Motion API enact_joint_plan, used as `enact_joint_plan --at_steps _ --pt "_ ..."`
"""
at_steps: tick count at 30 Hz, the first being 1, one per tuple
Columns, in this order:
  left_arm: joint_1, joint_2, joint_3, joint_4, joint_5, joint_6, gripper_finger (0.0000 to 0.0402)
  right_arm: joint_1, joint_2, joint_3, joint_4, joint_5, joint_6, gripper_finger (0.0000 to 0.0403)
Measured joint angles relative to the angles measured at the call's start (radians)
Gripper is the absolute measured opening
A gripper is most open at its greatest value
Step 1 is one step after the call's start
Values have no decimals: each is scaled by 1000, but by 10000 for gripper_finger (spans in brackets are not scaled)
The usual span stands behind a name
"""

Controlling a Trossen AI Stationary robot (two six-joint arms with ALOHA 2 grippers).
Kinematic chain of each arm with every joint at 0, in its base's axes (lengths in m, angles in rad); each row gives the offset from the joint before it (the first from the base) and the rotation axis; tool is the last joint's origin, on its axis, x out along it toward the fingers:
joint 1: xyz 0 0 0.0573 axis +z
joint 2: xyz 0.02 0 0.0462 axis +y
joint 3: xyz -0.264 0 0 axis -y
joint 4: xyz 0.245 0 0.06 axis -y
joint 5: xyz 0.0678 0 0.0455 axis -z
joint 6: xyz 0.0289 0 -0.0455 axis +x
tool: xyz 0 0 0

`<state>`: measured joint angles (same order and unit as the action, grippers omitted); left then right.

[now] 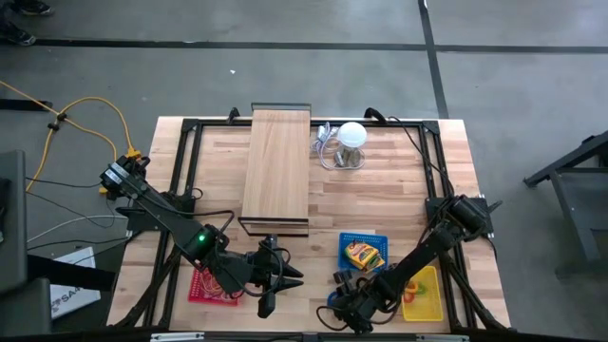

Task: Pick & Place Office Desk Supplies
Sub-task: Put the blue spiral keychain into the yellow bin

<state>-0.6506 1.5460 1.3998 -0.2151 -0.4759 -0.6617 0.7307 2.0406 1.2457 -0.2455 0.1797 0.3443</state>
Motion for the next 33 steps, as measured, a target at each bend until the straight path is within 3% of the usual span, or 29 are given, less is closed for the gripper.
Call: enact_joint_plan --at_steps 7,25,33 --pt "0 0 0 0 0 0 77 0 2 0 -1 -1 -6 136" --pt "0 0 0 0 0 0 77 0 4 -1 -3 -4 -8 25" --pt "0 0 0 0 0 0 77 0 -2 -1 -7 -3 -13 21"
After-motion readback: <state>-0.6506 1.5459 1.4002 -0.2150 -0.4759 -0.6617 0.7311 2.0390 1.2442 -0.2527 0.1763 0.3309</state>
